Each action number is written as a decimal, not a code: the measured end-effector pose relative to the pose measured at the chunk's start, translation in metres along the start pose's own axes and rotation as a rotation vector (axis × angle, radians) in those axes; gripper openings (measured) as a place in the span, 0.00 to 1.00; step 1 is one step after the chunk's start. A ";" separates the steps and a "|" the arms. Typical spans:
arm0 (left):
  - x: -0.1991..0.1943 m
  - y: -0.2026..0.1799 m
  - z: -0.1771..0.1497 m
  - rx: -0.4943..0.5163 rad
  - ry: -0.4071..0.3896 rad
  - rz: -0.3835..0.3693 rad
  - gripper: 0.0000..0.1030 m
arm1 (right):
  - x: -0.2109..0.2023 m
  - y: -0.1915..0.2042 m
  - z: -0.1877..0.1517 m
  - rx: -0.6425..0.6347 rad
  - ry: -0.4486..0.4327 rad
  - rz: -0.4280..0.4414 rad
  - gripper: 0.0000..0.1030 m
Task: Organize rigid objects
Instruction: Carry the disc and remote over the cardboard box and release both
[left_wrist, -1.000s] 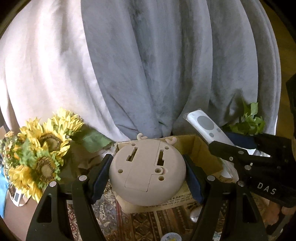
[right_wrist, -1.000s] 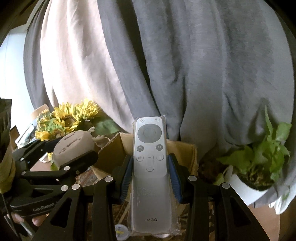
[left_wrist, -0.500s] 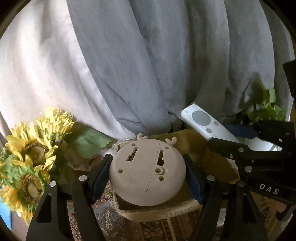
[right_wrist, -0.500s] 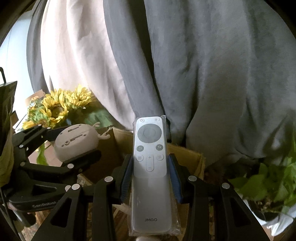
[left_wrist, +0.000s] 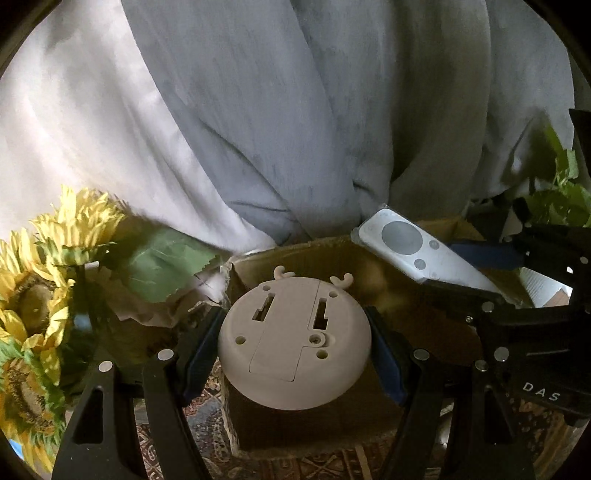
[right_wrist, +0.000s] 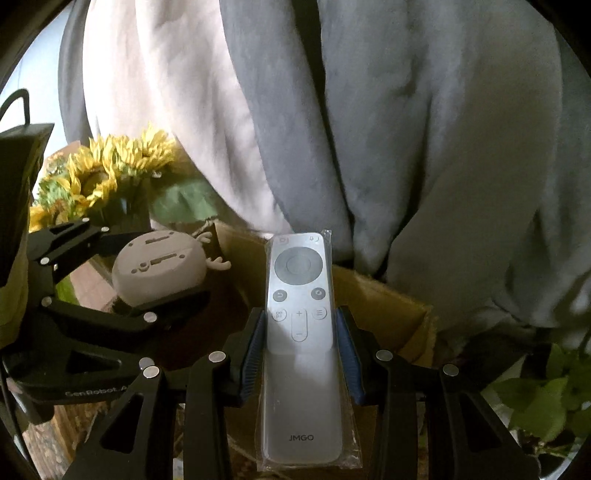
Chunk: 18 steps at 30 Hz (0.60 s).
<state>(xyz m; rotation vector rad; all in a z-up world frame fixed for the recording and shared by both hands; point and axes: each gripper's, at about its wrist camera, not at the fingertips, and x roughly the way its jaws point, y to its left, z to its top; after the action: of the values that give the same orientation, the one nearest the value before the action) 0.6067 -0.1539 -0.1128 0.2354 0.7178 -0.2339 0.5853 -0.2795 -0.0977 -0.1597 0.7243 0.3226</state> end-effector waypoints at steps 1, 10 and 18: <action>0.001 0.000 -0.001 0.003 0.004 -0.001 0.72 | 0.003 0.000 -0.001 -0.001 0.008 0.004 0.39; 0.006 0.001 -0.004 0.001 0.010 0.030 0.77 | 0.014 -0.002 -0.007 -0.005 0.037 0.011 0.44; -0.013 0.000 -0.002 0.004 -0.050 0.068 0.83 | 0.007 -0.007 -0.007 0.024 0.015 -0.010 0.50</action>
<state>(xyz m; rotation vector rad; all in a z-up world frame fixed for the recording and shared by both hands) 0.5961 -0.1520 -0.1053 0.2559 0.6592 -0.1759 0.5879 -0.2861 -0.1077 -0.1426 0.7415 0.3034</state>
